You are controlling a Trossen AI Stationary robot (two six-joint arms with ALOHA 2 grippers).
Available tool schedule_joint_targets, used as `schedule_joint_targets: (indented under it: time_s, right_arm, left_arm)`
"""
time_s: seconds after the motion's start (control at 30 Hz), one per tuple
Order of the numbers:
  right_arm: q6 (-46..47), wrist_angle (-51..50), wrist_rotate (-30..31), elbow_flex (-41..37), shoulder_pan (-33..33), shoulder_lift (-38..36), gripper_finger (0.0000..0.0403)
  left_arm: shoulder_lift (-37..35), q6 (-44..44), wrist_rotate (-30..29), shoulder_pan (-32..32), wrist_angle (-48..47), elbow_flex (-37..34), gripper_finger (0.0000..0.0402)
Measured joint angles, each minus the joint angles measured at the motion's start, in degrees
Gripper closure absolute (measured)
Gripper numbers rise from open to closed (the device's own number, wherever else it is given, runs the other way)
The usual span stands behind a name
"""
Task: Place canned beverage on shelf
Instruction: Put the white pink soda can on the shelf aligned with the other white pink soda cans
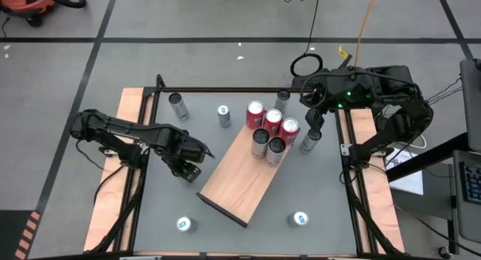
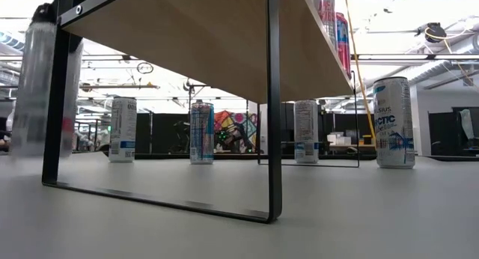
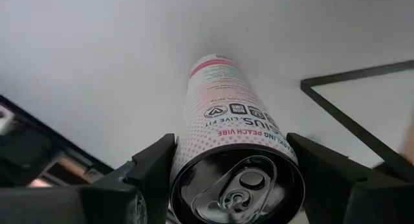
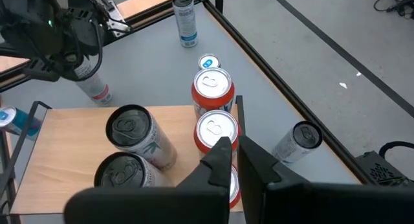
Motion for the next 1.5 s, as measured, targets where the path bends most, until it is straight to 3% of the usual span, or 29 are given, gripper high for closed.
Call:
schedule_joint_targets:
  time_s: [0.37,0.63,1.1,1.3,1.5]
  right_arm:
    - [1.6,5.3,-2.2,0.0,0.0,0.2,0.0403]
    - [3.3,14.8,-10.2,0.0,0.0,2.0,0.0403]
    - [1.7,23.1,-15.0,0.0,0.1,5.9,0.0401]
    - [2.6,26.2,-19.3,0.0,0.2,7.2,0.0366]
    - [1.0,28.5,-20.7,0.0,0.4,8.5,0.0294]
  left_arm:
    - [-0.1,14.5,-2.9,5.8,-9.8,17.4,0.0150]
    - [0.0,26.5,-6.5,8.6,-9.9,31.8,0.0151]
    - [-0.1,48.4,-16.3,9.7,-7.9,49.8,0.0151]
    - [-0.1,60.2,-17.5,9.7,-4.1,51.2,0.0151]
    - [0.3,68.5,-18.3,9.7,-1.5,51.2,0.0151]
